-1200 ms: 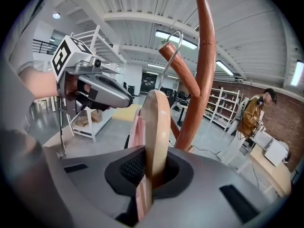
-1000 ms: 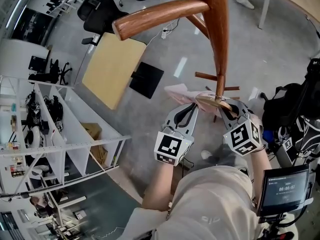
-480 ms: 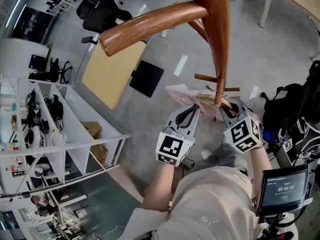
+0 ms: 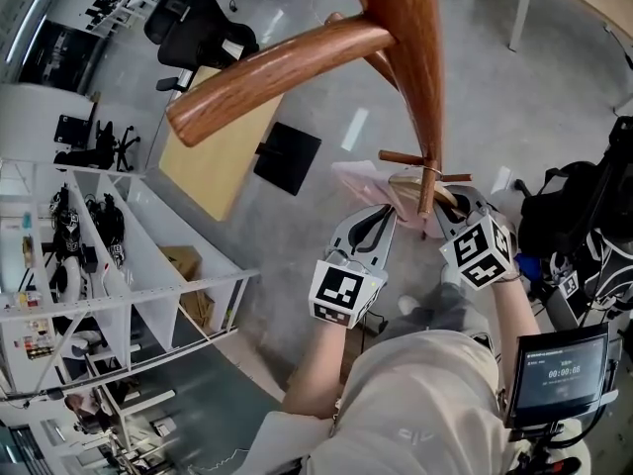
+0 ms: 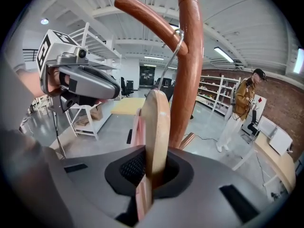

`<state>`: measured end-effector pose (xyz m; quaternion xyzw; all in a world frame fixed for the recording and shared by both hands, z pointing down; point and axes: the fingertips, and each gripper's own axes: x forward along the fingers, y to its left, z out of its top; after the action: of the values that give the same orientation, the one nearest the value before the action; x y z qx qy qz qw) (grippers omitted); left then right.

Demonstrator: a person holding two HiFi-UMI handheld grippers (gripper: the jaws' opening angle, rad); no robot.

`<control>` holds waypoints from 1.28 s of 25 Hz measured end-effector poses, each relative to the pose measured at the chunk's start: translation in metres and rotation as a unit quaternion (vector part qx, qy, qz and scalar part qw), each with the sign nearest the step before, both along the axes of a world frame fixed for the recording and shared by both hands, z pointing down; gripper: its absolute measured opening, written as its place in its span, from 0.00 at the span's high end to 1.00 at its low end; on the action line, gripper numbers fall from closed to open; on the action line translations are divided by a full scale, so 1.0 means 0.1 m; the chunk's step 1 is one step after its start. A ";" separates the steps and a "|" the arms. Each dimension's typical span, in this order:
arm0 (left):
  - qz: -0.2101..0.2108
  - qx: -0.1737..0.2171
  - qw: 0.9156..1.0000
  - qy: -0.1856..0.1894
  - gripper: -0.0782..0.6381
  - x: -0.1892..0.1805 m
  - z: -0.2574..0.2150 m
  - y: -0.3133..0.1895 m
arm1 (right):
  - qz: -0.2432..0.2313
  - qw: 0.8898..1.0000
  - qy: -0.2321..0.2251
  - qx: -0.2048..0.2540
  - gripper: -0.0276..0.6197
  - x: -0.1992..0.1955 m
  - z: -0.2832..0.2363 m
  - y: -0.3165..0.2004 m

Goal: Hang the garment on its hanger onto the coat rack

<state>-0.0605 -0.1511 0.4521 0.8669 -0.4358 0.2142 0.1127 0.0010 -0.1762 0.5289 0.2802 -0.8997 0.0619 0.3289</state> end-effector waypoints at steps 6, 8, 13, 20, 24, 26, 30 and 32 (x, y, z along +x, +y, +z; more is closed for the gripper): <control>0.007 -0.005 1.000 0.000 0.88 0.05 0.05 0.00 | 0.016 1.000 0.002 -0.009 0.92 0.06 0.08 -0.11; 0.008 -0.006 1.000 0.000 0.88 0.06 0.05 0.00 | 0.020 1.000 0.004 -0.012 0.92 0.08 0.09 -0.15; 0.008 -0.002 1.000 0.000 0.88 0.06 0.04 -0.01 | 0.019 1.000 0.005 -0.013 0.92 0.06 0.10 -0.20; 0.007 -0.005 1.000 -0.001 0.88 0.07 0.11 -0.01 | 0.016 1.000 0.009 -0.011 0.91 0.07 0.08 -0.20; 0.008 -0.007 1.000 -0.001 0.88 0.09 0.14 0.02 | 0.023 1.000 0.003 -0.008 0.91 0.11 0.07 -0.19; 0.009 -0.004 1.000 0.000 0.88 0.10 0.15 0.02 | 0.033 0.999 -0.009 0.003 0.88 0.14 0.03 -0.21; 0.012 -0.004 1.000 0.001 0.88 0.14 0.20 0.04 | 0.035 0.999 0.007 0.027 0.85 0.21 -0.02 -0.23; 0.013 -0.004 1.000 0.002 0.88 0.15 0.20 0.08 | 0.039 0.999 0.020 0.032 0.85 0.26 -0.03 -0.20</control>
<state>-0.0459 -0.1435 0.4719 0.8724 -0.4237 0.2155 0.1139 0.0267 -0.1960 0.5261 0.3271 -0.8828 0.0400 0.3346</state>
